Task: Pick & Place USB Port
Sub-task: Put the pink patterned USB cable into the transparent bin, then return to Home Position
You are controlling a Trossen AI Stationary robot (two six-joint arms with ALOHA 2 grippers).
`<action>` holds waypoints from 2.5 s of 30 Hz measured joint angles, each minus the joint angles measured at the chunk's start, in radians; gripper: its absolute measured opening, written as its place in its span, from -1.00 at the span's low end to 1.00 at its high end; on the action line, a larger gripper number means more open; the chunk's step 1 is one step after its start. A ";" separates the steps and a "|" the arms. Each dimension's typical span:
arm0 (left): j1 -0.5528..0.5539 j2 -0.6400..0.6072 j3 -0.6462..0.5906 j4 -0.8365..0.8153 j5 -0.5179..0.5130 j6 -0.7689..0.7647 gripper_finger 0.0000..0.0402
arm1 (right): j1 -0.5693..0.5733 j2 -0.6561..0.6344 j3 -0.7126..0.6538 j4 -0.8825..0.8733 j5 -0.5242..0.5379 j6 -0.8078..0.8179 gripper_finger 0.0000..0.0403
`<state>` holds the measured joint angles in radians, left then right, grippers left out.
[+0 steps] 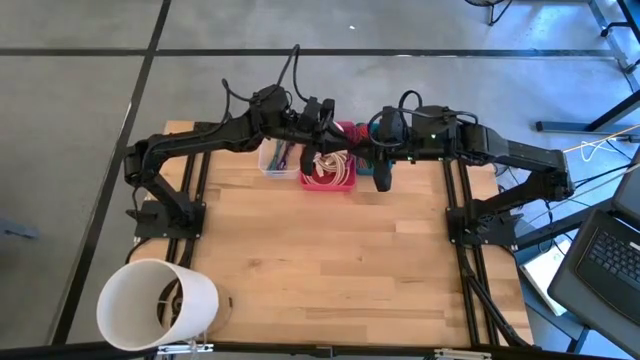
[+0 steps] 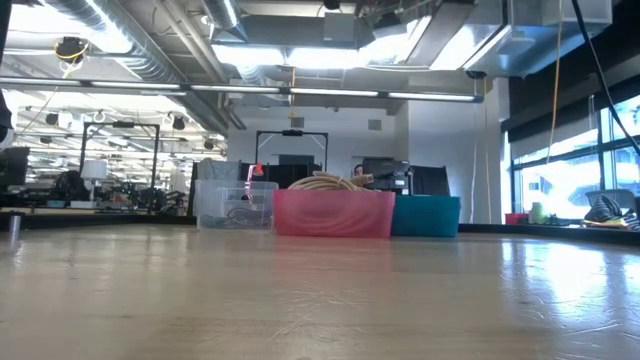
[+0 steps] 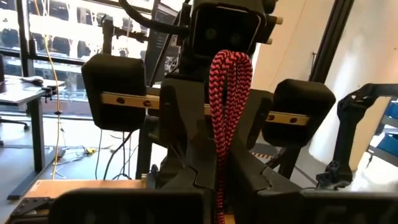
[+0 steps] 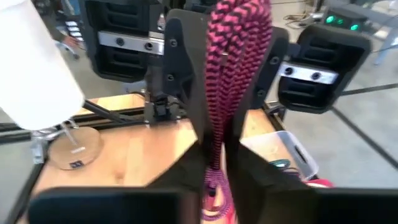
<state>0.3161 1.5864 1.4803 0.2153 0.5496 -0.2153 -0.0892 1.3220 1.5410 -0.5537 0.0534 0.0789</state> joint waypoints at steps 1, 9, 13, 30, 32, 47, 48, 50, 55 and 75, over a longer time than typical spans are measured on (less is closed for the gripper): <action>0.000 0.000 0.000 -0.001 0.000 0.000 -0.94 | 0.000 0.000 0.000 -0.001 0.007 -0.014 -0.72; 0.019 0.000 0.000 -0.005 0.000 -0.016 -0.95 | -0.008 -0.026 0.000 -0.135 0.125 -0.061 0.17; 0.046 0.000 0.000 -0.036 -0.017 -0.042 -0.95 | -0.020 -0.059 0.000 -0.264 0.252 -0.049 0.47; 0.377 0.020 0.001 -0.737 -0.638 -0.371 -0.95 | -0.139 -0.253 0.000 -0.819 0.525 0.251 0.63; 0.409 0.036 0.000 -0.836 -0.646 -0.414 -0.95 | -0.162 -0.265 0.000 -0.834 0.521 0.249 0.63; 0.371 0.265 0.000 -1.064 -0.617 -0.505 -0.95 | -0.249 -0.290 0.000 -0.909 0.477 0.162 0.63; 0.372 0.281 0.000 -1.074 -0.607 -0.505 -0.95 | -0.249 -0.292 0.000 -0.921 0.477 0.170 0.63; 0.370 0.318 0.000 -1.082 -0.605 -0.500 -0.95 | -0.249 -0.298 0.000 -0.943 0.477 0.183 0.63; 0.368 0.391 0.000 -1.069 -0.593 -0.477 -0.95 | -0.249 -0.321 0.000 -0.951 0.477 0.203 0.63; 0.340 0.308 -0.001 -1.048 -0.656 -0.470 -0.30 | -0.249 -0.356 0.000 -0.968 0.468 0.257 0.63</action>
<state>0.6565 1.8941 1.4792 -0.8330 -0.1063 -0.6858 -0.3382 0.9661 1.5410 -1.5219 0.5217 0.3359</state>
